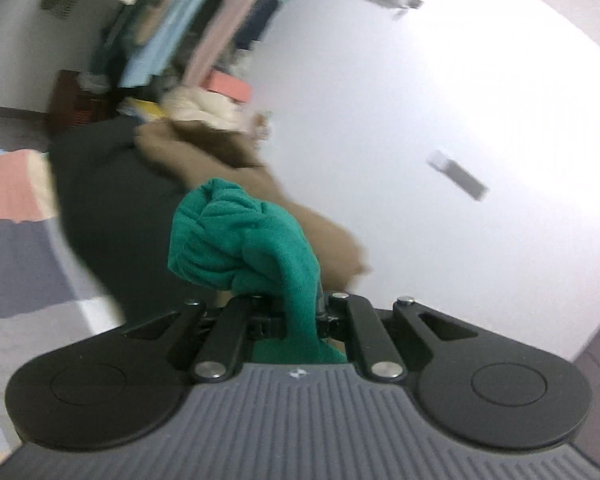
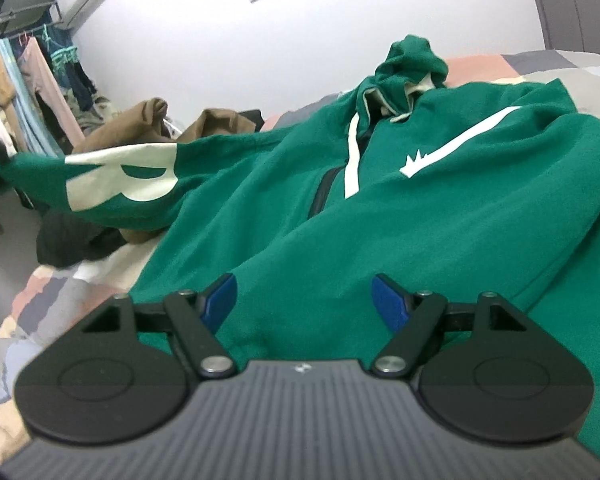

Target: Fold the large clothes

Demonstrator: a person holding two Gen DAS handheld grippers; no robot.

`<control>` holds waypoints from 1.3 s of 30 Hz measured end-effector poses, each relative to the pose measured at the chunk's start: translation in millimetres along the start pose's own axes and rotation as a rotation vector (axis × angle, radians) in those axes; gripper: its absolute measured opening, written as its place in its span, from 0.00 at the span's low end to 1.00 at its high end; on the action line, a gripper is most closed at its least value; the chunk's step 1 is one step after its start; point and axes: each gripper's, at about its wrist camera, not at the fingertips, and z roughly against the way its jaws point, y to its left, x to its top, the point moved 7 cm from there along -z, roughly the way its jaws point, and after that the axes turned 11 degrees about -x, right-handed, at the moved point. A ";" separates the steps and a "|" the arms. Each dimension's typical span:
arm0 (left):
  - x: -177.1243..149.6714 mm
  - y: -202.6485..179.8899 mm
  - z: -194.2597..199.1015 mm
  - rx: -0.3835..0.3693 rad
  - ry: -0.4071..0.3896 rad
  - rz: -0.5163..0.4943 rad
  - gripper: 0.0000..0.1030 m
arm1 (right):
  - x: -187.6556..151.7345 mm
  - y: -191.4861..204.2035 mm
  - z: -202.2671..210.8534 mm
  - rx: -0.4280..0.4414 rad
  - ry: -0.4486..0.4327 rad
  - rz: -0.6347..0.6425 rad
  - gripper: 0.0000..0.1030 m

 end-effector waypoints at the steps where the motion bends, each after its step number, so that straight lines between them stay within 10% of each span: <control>1: 1.5 -16.9 4.5 -0.017 0.008 0.001 0.09 | 1.3 -1.1 3.1 0.002 -0.006 -0.004 0.74; 13: -102.8 -160.2 86.0 -0.180 0.255 0.064 0.09 | 15.4 -25.4 48.2 0.052 -0.094 -0.086 0.74; 21: -280.3 -158.9 133.6 -0.218 0.589 0.110 0.09 | 9.7 -51.3 68.4 0.046 -0.109 -0.109 0.74; 27: -343.3 -149.1 145.0 -0.207 0.686 0.086 0.11 | 8.0 -64.7 75.5 0.041 -0.109 -0.143 0.75; 32: -346.6 -133.1 139.6 -0.266 0.804 0.060 0.75 | 5.0 -63.3 70.4 0.061 -0.083 -0.154 0.75; 39: -354.1 -121.4 178.4 -0.368 0.967 -0.042 0.82 | -3.8 -56.9 62.9 0.119 -0.014 -0.189 0.75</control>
